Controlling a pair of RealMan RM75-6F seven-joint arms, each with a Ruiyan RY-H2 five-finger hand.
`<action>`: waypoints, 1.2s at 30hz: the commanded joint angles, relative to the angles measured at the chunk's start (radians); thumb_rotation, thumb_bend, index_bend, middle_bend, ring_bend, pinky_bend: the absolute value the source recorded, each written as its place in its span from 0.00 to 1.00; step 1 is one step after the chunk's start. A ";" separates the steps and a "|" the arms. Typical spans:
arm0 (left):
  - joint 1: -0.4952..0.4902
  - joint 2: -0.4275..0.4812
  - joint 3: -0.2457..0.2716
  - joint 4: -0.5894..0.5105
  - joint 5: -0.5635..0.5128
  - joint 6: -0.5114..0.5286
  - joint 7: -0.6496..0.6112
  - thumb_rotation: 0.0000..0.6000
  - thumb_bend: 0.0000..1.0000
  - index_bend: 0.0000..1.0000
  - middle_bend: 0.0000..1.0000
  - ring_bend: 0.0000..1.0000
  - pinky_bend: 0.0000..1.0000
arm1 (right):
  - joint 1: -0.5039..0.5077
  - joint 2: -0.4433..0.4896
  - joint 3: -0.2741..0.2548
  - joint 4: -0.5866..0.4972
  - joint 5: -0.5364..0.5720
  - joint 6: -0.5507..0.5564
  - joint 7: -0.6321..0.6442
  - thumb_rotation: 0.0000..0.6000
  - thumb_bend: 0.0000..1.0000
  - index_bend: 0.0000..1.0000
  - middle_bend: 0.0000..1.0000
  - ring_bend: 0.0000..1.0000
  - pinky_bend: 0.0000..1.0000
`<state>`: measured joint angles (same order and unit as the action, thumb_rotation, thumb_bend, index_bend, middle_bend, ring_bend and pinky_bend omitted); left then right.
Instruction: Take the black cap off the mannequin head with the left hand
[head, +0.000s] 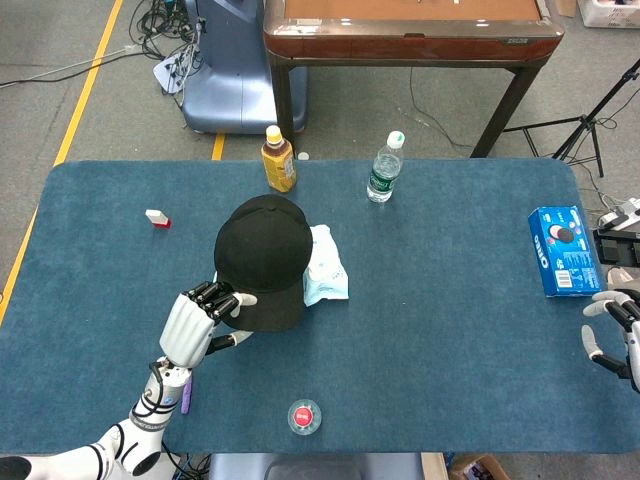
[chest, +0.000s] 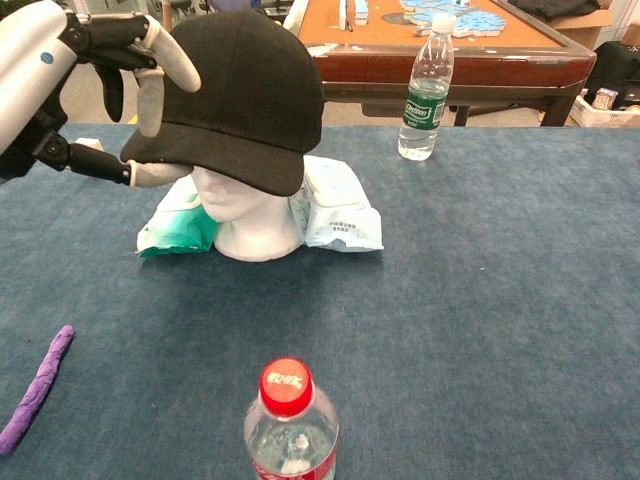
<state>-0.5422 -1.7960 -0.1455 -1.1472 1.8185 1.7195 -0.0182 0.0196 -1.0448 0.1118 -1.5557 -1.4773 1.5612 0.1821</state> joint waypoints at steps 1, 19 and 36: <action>-0.001 0.002 0.002 -0.001 0.000 0.001 0.005 1.00 0.10 0.48 0.68 0.47 0.60 | 0.000 0.000 0.000 0.000 0.000 0.000 -0.001 1.00 0.41 0.47 0.35 0.23 0.33; -0.006 0.009 0.015 -0.003 -0.003 0.003 0.014 1.00 0.40 0.52 0.67 0.47 0.60 | 0.002 0.000 0.001 -0.002 0.002 -0.006 -0.004 1.00 0.41 0.47 0.35 0.23 0.33; -0.027 0.034 0.003 -0.028 0.025 0.019 0.062 1.00 0.49 0.62 0.67 0.47 0.60 | 0.004 0.000 0.001 -0.002 0.005 -0.011 -0.004 1.00 0.41 0.47 0.35 0.23 0.33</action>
<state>-0.5651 -1.7674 -0.1372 -1.1678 1.8382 1.7352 0.0351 0.0238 -1.0447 0.1129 -1.5573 -1.4722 1.5502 0.1777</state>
